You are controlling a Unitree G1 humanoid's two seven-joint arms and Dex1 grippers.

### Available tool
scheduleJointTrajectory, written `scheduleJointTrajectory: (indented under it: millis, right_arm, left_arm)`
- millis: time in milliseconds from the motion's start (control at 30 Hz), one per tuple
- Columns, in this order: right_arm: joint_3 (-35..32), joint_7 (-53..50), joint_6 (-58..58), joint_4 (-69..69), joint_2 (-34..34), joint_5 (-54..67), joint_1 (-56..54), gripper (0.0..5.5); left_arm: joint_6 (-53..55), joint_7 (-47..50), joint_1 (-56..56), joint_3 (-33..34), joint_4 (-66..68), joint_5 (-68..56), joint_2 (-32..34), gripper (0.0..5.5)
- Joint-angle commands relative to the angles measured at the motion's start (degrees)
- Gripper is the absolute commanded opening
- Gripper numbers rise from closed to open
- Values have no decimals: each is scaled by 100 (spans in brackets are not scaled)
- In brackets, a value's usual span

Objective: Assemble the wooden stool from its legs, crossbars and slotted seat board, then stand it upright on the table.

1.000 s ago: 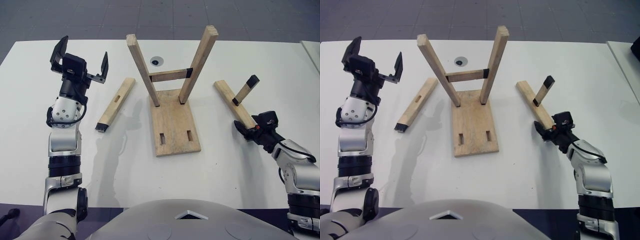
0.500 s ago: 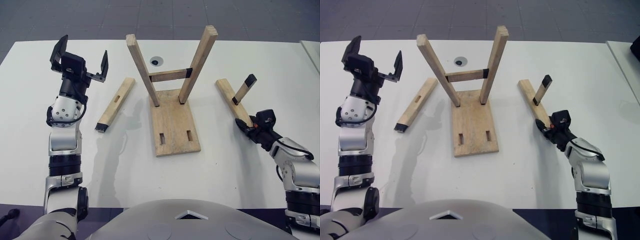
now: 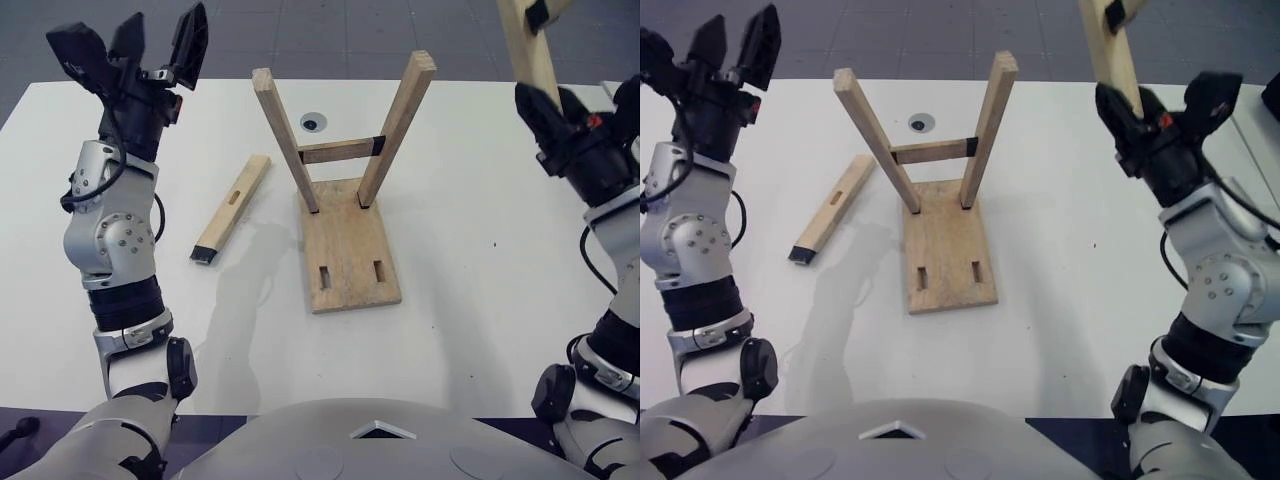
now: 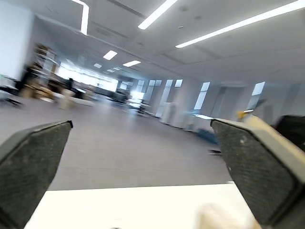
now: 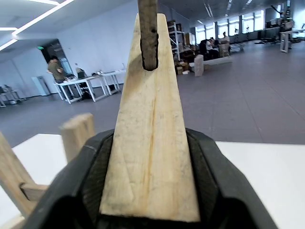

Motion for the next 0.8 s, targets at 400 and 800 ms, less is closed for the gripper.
scheduleJointTrajectory:
  millis: [400,800]
  right_arm:
    - [973,-657,448,-510,-107,3862,-797,204]
    - [1892,-135,431,-390,-370,5116,-412,204]
  left_arm:
    - [2155,398,637,-322,-1419,-4468,382,540]
    - [2234,314,432,-794,-1430,-5402,851,411]
